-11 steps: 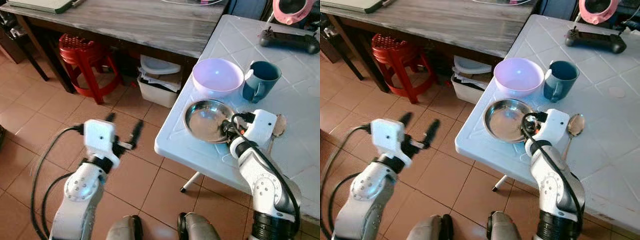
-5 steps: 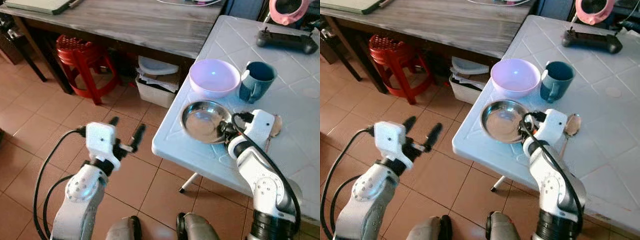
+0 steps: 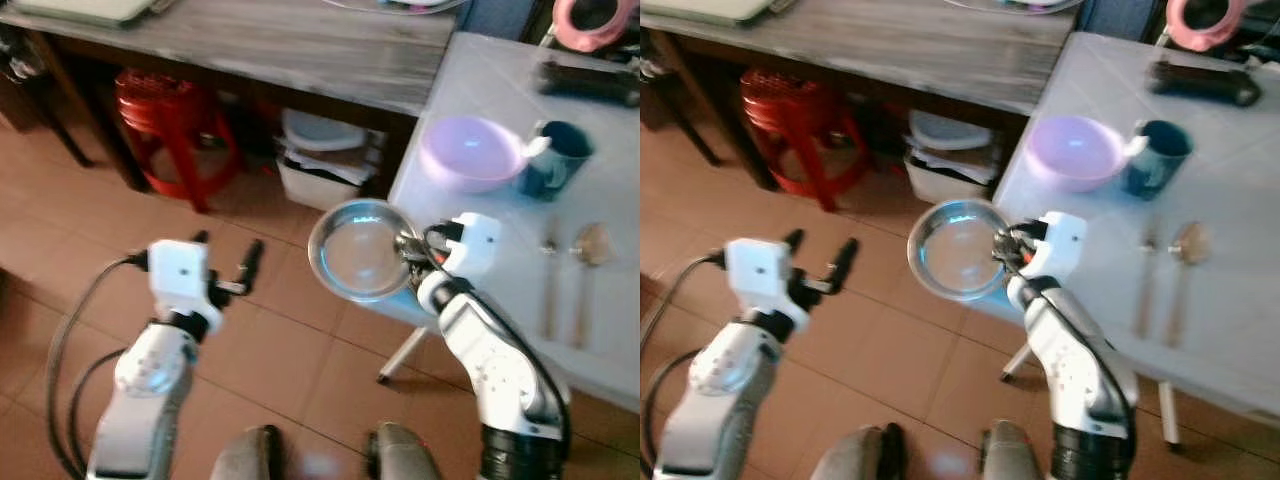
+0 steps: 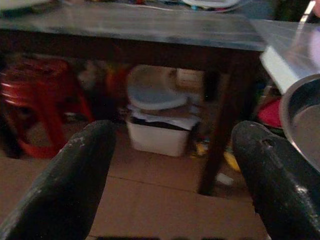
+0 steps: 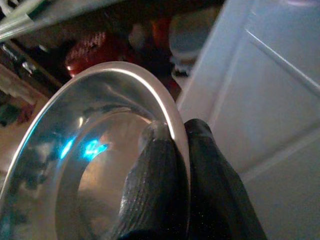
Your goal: Setting the table
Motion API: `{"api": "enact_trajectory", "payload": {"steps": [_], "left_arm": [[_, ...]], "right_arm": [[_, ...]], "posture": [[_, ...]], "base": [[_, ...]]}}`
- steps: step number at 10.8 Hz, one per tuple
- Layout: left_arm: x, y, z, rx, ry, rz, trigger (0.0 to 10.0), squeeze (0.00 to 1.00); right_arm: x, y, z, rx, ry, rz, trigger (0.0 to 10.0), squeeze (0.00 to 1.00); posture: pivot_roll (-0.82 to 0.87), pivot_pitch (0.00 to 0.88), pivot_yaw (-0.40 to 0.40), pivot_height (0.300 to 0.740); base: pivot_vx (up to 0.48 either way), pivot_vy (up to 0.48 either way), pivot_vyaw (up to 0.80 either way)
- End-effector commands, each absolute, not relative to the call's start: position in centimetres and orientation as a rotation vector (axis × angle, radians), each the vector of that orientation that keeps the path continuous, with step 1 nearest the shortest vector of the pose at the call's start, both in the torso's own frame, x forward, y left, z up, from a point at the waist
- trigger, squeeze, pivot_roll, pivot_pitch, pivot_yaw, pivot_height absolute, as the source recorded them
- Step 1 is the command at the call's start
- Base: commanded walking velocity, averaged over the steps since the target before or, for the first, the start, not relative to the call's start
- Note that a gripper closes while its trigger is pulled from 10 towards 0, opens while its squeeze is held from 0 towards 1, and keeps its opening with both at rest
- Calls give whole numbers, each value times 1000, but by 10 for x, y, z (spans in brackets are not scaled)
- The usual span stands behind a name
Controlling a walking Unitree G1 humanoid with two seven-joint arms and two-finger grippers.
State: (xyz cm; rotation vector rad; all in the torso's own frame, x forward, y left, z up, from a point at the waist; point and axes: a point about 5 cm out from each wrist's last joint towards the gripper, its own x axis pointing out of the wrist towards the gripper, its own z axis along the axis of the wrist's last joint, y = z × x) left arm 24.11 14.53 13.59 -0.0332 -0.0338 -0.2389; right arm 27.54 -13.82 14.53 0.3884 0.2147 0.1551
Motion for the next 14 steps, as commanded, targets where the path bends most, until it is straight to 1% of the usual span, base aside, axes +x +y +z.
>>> {"api": "enact_trajectory", "payload": {"steps": [1, 2, 5, 6, 9, 10, 11, 12, 14], "left_arm": [[241, 140, 135, -26, -33, -255, 10000, 0], [241, 139, 134, -26, -33, -255, 10000, 0], [244, 139, 135, -19, -46, -247, 10000, 0], [244, 139, 135, -14, -48, -245, 10000, 0], [247, 137, 136, 9, -58, -250, 10000, 0], [247, 136, 136, -1, -57, -250, 10000, 0], [248, 136, 136, -6, -55, -253, 10000, 0], [249, 137, 136, 0, -59, -250, 10000, 0], [251, 137, 136, 15, -60, -245, 10000, 0]], "right_arm": [[275, -150, 151, 358, 151, 100, 0, 0], [276, -153, 153, 347, 135, 89, 0, 0], [278, -159, 164, 249, 26, 63, 0, 0], [279, -161, 167, 215, -6, 51, 0, 0], [281, -161, 171, 190, -49, 43, 0, 0], [282, -162, 171, 190, -53, 39, 471, 0], [282, -162, 171, 179, -56, 41, 4863, 0], [282, -161, 171, 159, -62, 45, 10000, 0], [282, -160, 170, 148, -60, 53, 10000, 0]], "posture": [[-71, 155, 28, 740], [-71, 155, 28, 740], [-74, 151, 30, 740], [-73, 148, 31, 740], [-73, 141, 32, 740], [-75, 135, 35, 740], [-75, 133, 35, 740], [-75, 130, 36, 740], [-76, 126, 35, 740]], "base": [[0, 435, 0], [0, 424, 0], [315, 358, 0], [439, 0, 0], [449, 0, 0], [469, 0, 0], [461, 0, 0], [431, 0, 0], [426, 0, 0]]}}
